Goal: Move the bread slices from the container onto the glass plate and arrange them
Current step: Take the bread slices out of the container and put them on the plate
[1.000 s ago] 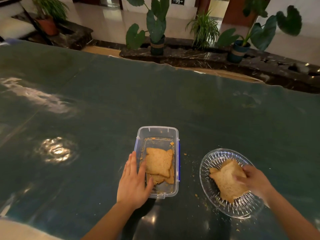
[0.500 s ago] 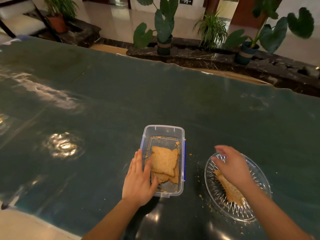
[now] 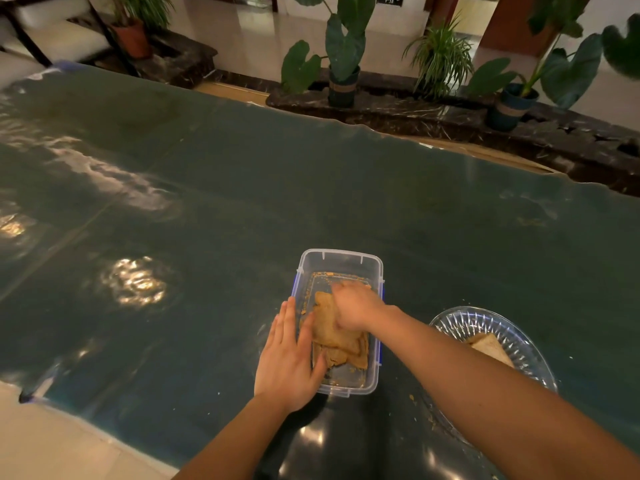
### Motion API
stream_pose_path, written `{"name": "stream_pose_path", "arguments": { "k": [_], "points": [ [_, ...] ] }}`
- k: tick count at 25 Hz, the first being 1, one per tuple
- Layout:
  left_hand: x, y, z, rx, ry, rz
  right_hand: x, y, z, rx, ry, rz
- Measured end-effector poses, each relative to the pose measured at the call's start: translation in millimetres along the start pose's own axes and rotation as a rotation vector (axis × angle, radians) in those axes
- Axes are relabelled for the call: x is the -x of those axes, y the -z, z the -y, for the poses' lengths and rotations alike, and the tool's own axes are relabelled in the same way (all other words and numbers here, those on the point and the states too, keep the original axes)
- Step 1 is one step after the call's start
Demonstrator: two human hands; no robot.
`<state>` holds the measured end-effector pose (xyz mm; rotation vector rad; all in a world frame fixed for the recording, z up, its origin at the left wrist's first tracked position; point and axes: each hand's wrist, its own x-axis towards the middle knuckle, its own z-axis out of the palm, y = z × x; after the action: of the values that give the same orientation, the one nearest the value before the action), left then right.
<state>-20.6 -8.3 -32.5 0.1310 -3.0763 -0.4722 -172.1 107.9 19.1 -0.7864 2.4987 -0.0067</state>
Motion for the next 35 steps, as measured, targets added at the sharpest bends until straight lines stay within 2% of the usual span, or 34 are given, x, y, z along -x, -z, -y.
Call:
{"name": "stream_pose_path", "arguments": {
  "k": [3, 11, 16, 23, 29, 35],
  "points": [
    [-0.5, 0.2, 0.1, 0.000, 0.000, 0.008, -6.8, -9.8, 2.6, 0.140, -0.044, 0.066],
    [0.4, -1.8, 1.7, -0.008, -0.006, -0.002, -9.3, -17.6, 7.8, 0.185, -0.117, 0.000],
    [0.3, -1.2, 2.8, -0.015, -0.012, 0.014, -7.3, -13.1, 8.8, 0.010, -0.119, 0.066],
    [1.9, -0.5, 2.4, -0.023, -0.012, 0.010, 5.5, -3.9, 12.7, -0.098, -0.113, 0.140],
    [2.9, -1.3, 2.9, 0.006, 0.006, 0.011, 24.6, 24.3, -8.2, -0.486, -0.266, -0.037],
    [1.9, 2.0, 1.4, 0.000, 0.005, 0.020, 72.0, 54.8, -46.0, -1.113, -0.217, -0.256]
  ]
}}
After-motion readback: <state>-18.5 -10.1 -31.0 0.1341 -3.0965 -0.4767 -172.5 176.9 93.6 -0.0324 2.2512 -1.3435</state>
